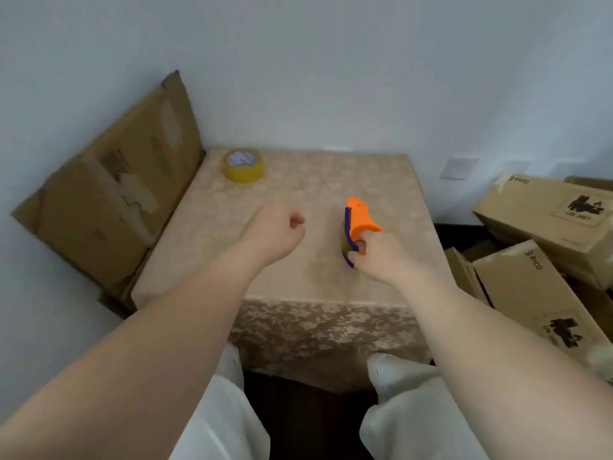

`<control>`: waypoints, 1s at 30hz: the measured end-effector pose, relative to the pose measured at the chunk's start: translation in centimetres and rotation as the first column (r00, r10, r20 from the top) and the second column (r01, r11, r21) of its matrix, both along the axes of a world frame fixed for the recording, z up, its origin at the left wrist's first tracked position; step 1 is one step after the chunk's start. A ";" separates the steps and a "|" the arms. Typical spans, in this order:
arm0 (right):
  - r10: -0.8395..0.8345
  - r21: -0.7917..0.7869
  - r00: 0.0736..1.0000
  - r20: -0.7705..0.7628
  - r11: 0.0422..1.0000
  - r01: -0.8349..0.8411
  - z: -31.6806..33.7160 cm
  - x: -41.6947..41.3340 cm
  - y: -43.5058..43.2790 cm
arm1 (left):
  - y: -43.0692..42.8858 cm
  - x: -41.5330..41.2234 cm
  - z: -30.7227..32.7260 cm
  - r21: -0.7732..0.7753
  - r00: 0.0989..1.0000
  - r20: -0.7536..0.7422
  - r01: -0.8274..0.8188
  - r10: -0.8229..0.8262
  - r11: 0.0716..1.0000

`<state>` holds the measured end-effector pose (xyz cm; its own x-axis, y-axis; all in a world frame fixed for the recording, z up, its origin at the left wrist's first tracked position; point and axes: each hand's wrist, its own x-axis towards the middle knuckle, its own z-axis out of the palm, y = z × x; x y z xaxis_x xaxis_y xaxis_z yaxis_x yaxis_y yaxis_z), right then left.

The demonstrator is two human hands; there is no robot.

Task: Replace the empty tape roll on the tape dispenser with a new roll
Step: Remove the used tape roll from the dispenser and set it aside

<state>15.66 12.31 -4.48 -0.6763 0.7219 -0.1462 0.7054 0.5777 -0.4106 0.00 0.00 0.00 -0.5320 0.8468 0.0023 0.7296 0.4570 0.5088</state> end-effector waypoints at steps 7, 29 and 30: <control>-0.014 -0.043 0.977 0.212 0.999 0.024 -2.5 -1.5 1.2 | 2.6 -0.1 -2.4 -0.048 0.992 0.128 0.002 0.004 0.999; -0.712 -0.970 0.660 -0.242 0.190 -0.150 3.5 -3.3 -2.3 | 0.6 1.1 -0.1 0.029 0.689 0.722 -0.112 0.056 0.993; -0.724 -0.970 0.646 -0.241 0.171 -0.170 3.7 -3.4 -2.8 | 0.4 1.1 0.1 0.038 0.692 0.720 -0.127 0.061 0.991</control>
<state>12.24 9.53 -0.77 -0.6690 0.5152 -0.5357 0.0522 -0.6865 -0.7253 1.10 0.35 0.12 -0.4776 0.8065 -0.3487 0.0848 0.4373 0.8953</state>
